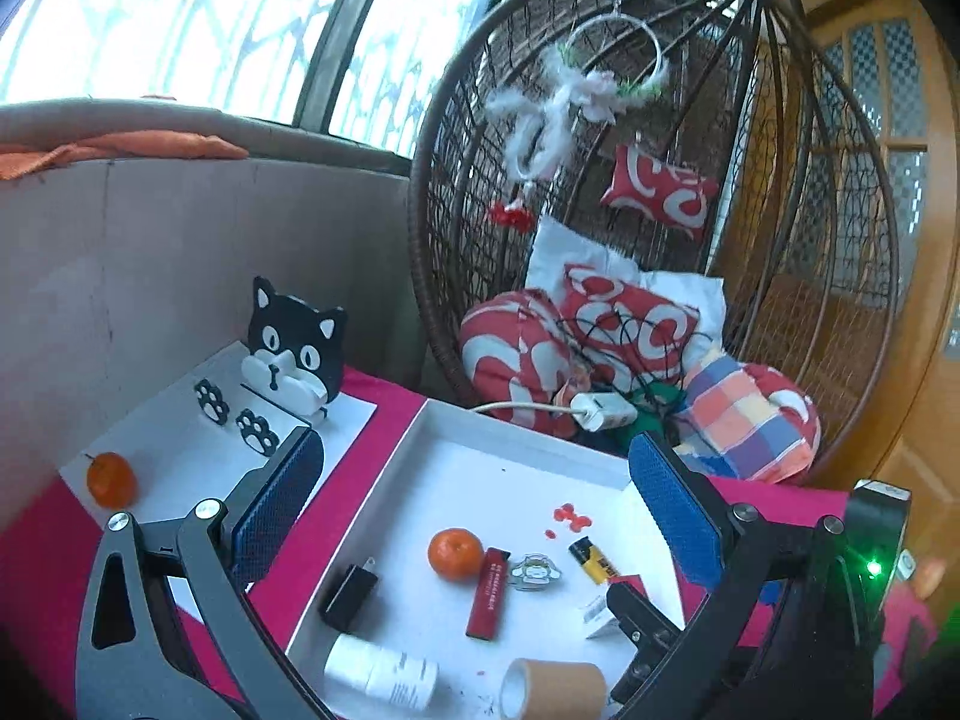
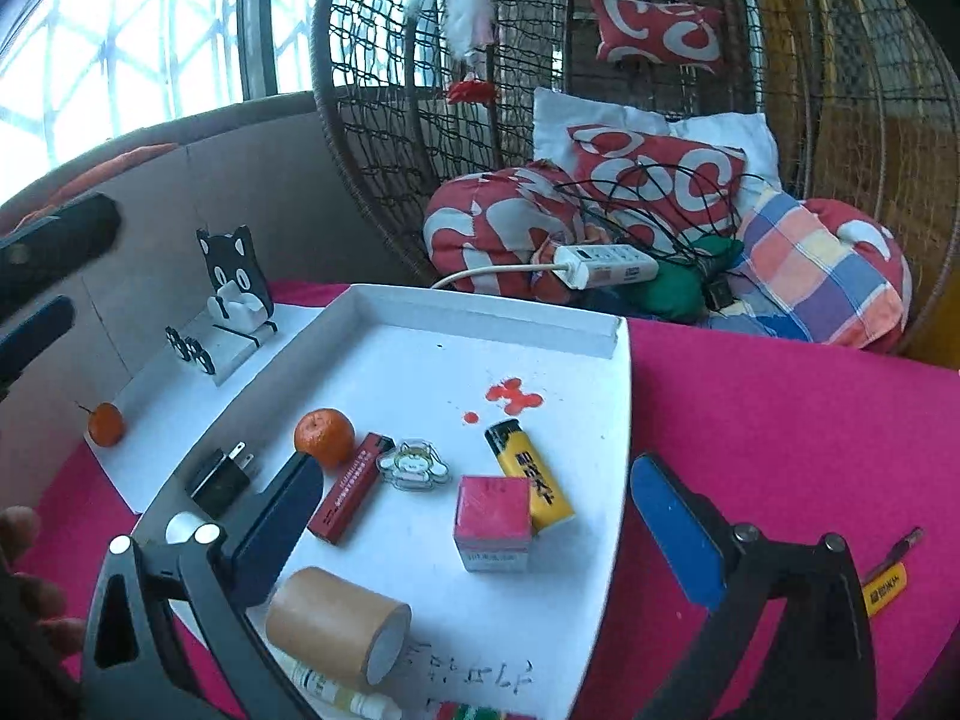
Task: Organize rigid objects
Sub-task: 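Move both open grippers back over the white plug and remaining lighter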
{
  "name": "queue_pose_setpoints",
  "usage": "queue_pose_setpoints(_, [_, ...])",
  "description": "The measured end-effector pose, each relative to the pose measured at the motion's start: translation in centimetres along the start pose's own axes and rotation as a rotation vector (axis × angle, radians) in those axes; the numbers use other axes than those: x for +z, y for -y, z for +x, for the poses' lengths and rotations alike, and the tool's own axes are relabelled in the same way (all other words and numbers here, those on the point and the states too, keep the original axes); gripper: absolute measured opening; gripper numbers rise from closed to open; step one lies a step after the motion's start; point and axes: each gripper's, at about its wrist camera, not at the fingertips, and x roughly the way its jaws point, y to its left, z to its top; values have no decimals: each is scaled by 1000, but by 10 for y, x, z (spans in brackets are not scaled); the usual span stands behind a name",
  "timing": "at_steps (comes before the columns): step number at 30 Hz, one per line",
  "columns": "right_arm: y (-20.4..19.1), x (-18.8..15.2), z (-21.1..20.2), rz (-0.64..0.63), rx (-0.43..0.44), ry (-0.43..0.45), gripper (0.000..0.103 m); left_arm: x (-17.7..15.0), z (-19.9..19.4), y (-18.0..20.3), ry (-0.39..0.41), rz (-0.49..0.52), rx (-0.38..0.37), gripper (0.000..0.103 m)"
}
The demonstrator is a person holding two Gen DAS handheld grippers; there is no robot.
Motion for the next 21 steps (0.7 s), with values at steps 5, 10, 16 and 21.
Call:
queue_pose_setpoints(5, [11, 1, -26, 53, 18, 41, 103, 9, -23, 9, 59, -10, -43, 103])
queue_pose_setpoints(10, [44, 2, -63, 109, 4, 111, 103, 14, -41, 18, 81, -96, -230, 103])
queue_pose_setpoints(16, [126, -10, -115, 237, -121, 198, 103, 2, -47, 73, 30, 78, -325, 103])
queue_pose_setpoints(21, [201, -37, -153, 377, -231, 240, 103, -35, -25, 126, -169, 149, -448, 103])
